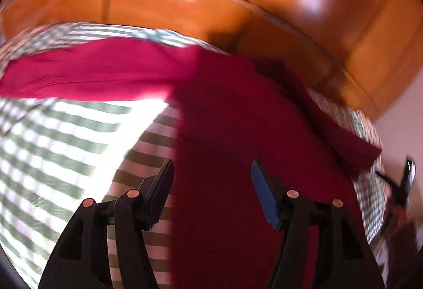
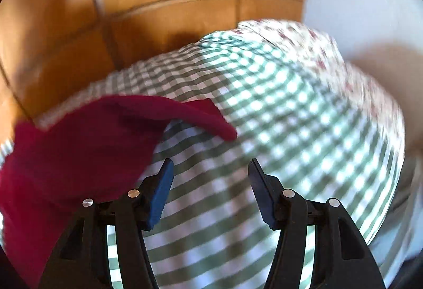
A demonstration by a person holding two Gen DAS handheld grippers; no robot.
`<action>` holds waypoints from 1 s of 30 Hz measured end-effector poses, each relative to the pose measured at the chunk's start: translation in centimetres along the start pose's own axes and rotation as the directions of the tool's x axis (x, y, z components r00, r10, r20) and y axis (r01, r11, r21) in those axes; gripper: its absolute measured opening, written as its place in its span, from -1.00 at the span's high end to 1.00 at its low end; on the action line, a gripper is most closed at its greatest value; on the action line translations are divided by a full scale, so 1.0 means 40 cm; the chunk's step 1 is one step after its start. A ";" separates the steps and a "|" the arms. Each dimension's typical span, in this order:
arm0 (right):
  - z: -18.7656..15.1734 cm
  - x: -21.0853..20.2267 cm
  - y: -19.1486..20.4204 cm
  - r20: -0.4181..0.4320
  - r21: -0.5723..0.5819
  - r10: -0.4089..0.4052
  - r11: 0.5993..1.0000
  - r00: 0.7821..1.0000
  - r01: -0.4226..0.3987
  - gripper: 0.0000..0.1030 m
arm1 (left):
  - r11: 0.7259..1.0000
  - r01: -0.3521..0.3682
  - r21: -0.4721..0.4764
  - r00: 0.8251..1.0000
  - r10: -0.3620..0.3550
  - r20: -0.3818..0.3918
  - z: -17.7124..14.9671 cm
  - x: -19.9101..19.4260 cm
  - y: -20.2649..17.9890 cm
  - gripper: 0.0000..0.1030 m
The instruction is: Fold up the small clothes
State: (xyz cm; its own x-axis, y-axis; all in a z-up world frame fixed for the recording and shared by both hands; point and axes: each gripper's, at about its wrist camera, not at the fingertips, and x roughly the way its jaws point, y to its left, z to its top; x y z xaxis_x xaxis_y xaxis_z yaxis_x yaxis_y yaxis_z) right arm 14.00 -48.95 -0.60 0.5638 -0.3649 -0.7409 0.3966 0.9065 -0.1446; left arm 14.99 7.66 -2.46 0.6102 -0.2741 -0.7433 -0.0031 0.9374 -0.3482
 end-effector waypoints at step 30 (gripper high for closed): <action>0.189 -0.127 -0.252 0.026 -0.049 -0.107 0.993 0.994 0.108 0.98 | 0.949 0.175 0.264 0.984 -0.160 -0.077 0.389 0.403 -0.668 -0.25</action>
State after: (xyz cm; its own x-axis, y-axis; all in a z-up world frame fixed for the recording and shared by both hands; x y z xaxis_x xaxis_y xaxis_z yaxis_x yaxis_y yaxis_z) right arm 12.62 -57.86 9.56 0.5370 -0.4654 -0.7036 0.4193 0.8710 -0.2561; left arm 37.23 -18.45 3.73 0.5399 -0.4361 -0.7199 0.3126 0.8980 -0.3096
